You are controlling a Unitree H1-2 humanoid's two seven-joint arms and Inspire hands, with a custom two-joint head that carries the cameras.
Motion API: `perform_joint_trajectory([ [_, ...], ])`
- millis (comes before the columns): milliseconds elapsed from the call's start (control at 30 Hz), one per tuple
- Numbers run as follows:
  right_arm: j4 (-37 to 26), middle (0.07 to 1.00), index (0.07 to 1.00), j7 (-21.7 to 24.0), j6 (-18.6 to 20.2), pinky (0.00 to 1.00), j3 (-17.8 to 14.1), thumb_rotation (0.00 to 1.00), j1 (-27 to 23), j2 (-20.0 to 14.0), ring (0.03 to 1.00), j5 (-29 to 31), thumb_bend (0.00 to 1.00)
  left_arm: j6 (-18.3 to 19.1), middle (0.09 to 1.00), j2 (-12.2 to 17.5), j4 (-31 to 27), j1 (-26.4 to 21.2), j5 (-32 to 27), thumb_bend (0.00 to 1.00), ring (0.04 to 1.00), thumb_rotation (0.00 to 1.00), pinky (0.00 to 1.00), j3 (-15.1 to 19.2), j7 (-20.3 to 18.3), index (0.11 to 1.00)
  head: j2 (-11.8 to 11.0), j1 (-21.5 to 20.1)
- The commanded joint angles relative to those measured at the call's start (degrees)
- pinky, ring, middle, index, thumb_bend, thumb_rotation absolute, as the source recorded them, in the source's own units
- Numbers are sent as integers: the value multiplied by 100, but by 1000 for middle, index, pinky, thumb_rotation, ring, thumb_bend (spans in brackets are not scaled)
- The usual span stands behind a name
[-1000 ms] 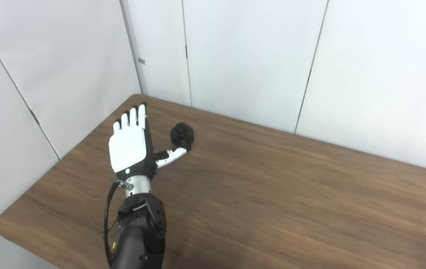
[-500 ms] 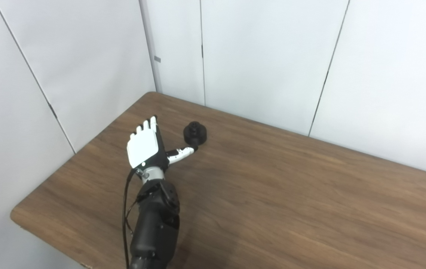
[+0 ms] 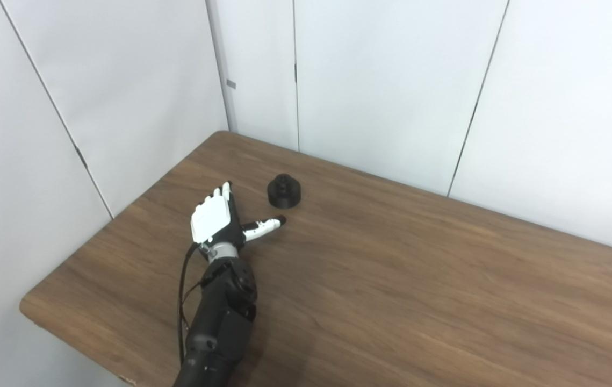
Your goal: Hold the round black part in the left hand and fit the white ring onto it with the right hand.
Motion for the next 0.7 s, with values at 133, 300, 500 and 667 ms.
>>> perform_joint_trajectory([
  [133, 345, 1000, 1000, 21, -132, 1000, 45, 848, 379, 228, 1000, 38, 613, 9, 1000, 229, 250, -333, -464, 1000, 1000, 569, 1000, -170, 202, 1000, -14, -48],
  [300, 391, 1000, 1000, 69, -208, 1000, 48, 839, 384, 225, 1000, 70, 614, 10, 1000, 328, 496, -451, -666, 1000, 1000, 555, 1000, -314, 285, 1000, -41, -105],
  [500, 311, 1000, 1000, 62, -208, 1000, 65, 848, 447, 233, 1000, 61, 589, 8, 1000, 438, 789, -600, -864, 1000, 1000, 557, 1000, -547, 363, 1000, -34, -182],
  [667, 317, 1000, 1000, 74, -231, 1000, 71, 844, 466, 234, 1000, 57, 606, 5, 1000, 460, 979, -738, -974, 1000, 1000, 575, 1000, -745, 398, 1000, -38, -230],
])
